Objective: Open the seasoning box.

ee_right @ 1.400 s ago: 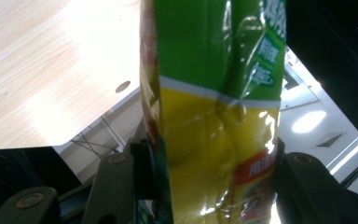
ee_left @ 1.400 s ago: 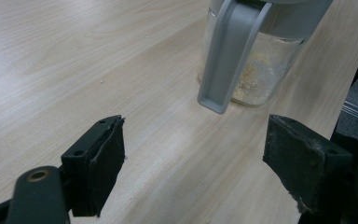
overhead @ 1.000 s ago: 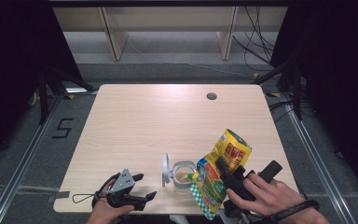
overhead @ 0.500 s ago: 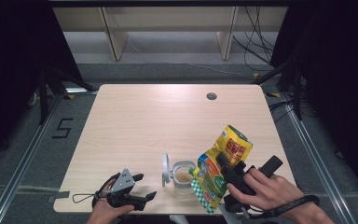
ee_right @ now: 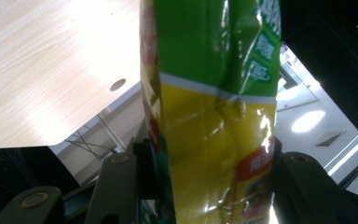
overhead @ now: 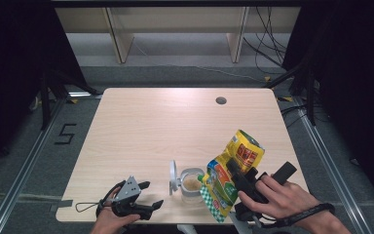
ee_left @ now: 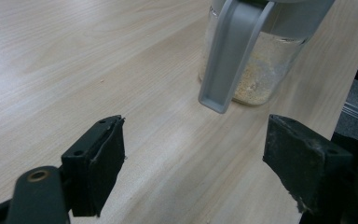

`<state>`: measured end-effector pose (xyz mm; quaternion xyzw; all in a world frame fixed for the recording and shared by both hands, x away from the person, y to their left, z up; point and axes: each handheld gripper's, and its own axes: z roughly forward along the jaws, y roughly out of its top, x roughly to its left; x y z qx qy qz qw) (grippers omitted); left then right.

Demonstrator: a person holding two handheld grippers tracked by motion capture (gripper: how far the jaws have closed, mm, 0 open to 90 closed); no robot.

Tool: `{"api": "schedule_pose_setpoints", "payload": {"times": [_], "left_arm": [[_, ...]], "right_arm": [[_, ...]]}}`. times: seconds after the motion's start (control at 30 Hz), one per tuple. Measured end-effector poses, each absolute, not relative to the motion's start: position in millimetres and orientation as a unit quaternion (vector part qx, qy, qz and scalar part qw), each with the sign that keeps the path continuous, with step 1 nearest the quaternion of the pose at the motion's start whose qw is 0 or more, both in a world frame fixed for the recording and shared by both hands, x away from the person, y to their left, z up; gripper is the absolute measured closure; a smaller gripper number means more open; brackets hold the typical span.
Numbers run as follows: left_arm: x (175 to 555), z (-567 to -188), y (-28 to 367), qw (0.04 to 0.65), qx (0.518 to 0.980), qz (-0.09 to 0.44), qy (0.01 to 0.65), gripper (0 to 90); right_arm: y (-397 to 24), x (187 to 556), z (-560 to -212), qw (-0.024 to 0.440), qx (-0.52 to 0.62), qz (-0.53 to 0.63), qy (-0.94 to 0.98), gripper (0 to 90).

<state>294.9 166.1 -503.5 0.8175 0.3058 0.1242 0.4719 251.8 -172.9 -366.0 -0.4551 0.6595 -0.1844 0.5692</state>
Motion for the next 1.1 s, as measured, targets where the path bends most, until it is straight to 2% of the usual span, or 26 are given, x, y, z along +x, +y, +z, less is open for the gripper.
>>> {"api": "schedule_pose_setpoints", "payload": {"times": [1.1], "left_arm": [[294.5,-503.4,165.7,0.475,0.816,0.122,0.307,20.1]], "right_arm": [[-172.4,250.8,-370.7,0.571,-0.453,-0.174,0.662,58.5]]}}
